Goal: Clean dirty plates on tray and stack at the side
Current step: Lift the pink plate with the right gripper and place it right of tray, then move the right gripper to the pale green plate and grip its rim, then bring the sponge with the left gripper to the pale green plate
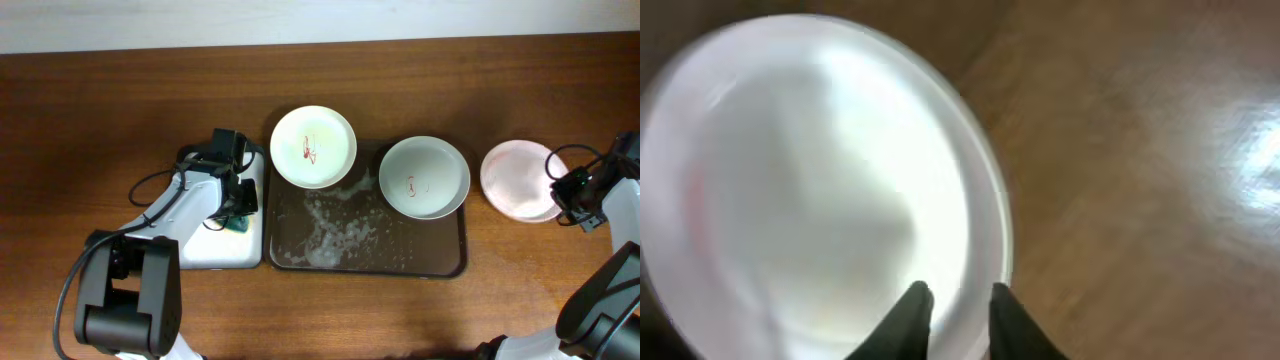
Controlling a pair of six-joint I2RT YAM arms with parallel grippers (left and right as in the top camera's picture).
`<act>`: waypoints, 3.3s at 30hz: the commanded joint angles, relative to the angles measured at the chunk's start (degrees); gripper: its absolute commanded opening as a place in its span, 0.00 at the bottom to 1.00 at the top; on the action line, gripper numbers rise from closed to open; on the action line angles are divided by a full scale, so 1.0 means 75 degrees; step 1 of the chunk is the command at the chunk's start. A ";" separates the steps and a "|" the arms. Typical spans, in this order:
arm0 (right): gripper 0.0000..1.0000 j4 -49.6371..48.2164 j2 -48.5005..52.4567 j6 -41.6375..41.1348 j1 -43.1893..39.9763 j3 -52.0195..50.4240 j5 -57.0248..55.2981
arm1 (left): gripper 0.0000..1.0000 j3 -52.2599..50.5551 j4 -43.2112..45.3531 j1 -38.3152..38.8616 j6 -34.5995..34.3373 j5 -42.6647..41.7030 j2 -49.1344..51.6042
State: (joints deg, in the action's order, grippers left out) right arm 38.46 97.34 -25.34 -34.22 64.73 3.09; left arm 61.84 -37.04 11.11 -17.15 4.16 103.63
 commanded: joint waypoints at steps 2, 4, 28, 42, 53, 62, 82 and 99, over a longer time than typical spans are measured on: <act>0.28 -0.0087 -0.0015 0.0994 0.0070 0.0143 0.2232 | 0.57 -0.0041 0.0012 -0.0041 0.0003 0.0105 0.0105; 0.29 -0.0012 -0.0015 0.1483 0.0224 0.0143 0.3002 | 0.59 -0.0041 0.0012 -0.0041 0.0003 0.0105 0.0105; 0.23 -0.0560 0.1145 0.2267 0.3261 0.0143 0.0790 | 0.64 -0.0041 -0.0006 -0.0041 0.0003 0.0105 0.0105; 0.04 0.0863 0.0224 0.2057 0.3316 0.0166 0.1582 | 0.64 -0.0041 -0.0006 -0.0041 0.0003 0.0105 0.0105; 0.04 0.1629 0.0239 0.1874 0.4080 -0.0367 0.1903 | 0.65 -0.0041 -0.0006 -0.0041 0.0000 0.0076 0.0105; 0.04 0.0822 0.0242 0.1652 0.5112 -0.0889 0.1903 | 0.39 -0.0041 -0.0015 -0.0041 0.0000 0.0076 0.0105; 0.04 0.0752 0.0242 0.1655 0.5383 -0.0889 0.1818 | 0.00 0.0114 -0.0332 -0.0041 -0.0020 0.0085 -0.2066; 0.04 0.0749 0.0242 0.1661 0.5383 -0.0889 0.1816 | 0.00 0.0119 0.1402 -0.0055 0.0857 0.0912 -0.2748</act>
State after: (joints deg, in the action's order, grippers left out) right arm 44.27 100.12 -12.27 5.74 58.59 16.80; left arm 61.91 -28.51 11.11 -14.46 9.28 86.24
